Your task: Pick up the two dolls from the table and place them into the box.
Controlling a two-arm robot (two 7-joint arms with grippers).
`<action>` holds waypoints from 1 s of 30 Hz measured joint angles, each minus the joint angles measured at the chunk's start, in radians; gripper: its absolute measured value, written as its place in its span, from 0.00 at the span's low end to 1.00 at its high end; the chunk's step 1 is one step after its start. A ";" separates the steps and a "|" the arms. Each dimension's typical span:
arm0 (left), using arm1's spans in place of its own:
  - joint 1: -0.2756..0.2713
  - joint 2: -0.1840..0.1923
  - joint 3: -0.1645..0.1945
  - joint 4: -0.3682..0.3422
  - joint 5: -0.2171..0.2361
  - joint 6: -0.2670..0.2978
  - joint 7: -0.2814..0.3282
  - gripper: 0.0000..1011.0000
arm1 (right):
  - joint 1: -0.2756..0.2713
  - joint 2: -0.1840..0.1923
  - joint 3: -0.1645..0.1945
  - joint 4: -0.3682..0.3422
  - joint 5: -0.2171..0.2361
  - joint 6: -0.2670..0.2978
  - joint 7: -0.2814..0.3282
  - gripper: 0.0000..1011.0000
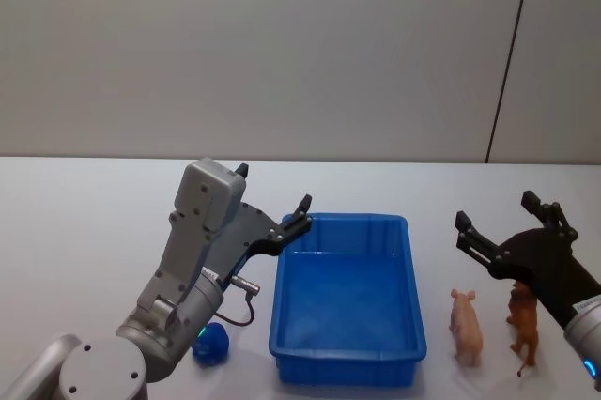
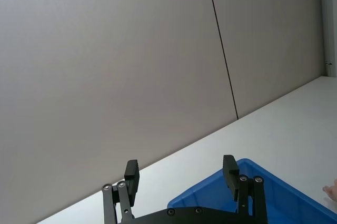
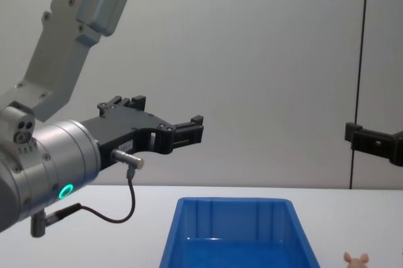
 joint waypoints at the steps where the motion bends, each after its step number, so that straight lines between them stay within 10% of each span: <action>1: 0.000 0.000 0.000 0.000 0.000 0.000 0.000 0.99 | 0.000 0.000 0.000 0.000 0.000 0.000 0.000 0.99; 30: 0.000 0.000 0.000 0.000 0.000 0.000 0.000 0.99 | -0.005 0.016 0.008 0.013 -0.010 -0.025 0.026 0.99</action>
